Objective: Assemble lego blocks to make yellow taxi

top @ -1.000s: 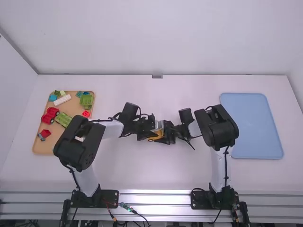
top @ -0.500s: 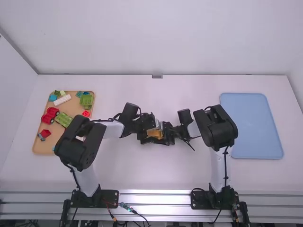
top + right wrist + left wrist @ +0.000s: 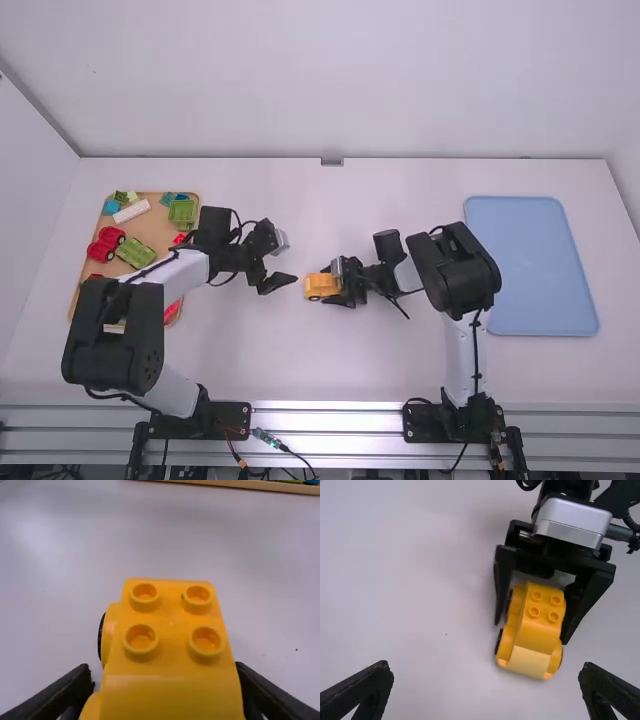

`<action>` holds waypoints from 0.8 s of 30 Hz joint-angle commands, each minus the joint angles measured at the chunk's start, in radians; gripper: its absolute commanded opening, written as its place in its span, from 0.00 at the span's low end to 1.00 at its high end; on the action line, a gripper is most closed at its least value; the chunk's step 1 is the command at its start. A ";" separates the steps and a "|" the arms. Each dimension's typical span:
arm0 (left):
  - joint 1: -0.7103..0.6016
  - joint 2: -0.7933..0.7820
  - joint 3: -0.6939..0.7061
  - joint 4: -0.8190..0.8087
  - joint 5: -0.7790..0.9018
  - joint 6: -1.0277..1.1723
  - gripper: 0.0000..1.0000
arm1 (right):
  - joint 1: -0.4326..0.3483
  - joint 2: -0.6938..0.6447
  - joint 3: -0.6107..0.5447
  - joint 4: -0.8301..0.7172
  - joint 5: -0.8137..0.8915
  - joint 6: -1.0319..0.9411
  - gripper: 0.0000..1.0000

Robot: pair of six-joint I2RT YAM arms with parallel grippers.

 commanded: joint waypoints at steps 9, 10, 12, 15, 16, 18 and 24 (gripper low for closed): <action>0.012 -0.035 -0.001 -0.007 0.017 0.020 0.99 | 0.011 0.014 -0.014 0.085 0.034 0.130 0.91; 0.013 -0.035 -0.001 -0.007 0.018 0.020 0.99 | 0.014 0.014 -0.014 0.085 0.034 0.129 0.91; 0.032 -0.035 -0.001 -0.003 0.024 0.020 0.99 | 0.033 0.014 -0.005 0.060 0.033 0.117 0.91; 0.074 -0.035 -0.001 0.018 0.057 -0.020 0.99 | 0.058 0.014 0.020 0.009 0.069 0.117 0.89; 0.083 -0.035 -0.001 0.024 0.063 -0.031 0.99 | 0.063 0.014 0.025 0.002 0.079 0.117 0.89; 0.123 -0.035 -0.001 0.034 0.086 -0.051 0.97 | 0.084 0.014 0.035 -0.025 0.104 0.117 0.87; 0.156 -0.035 -0.002 0.020 0.095 -0.040 0.99 | 0.093 0.014 0.042 -0.040 0.119 0.108 0.60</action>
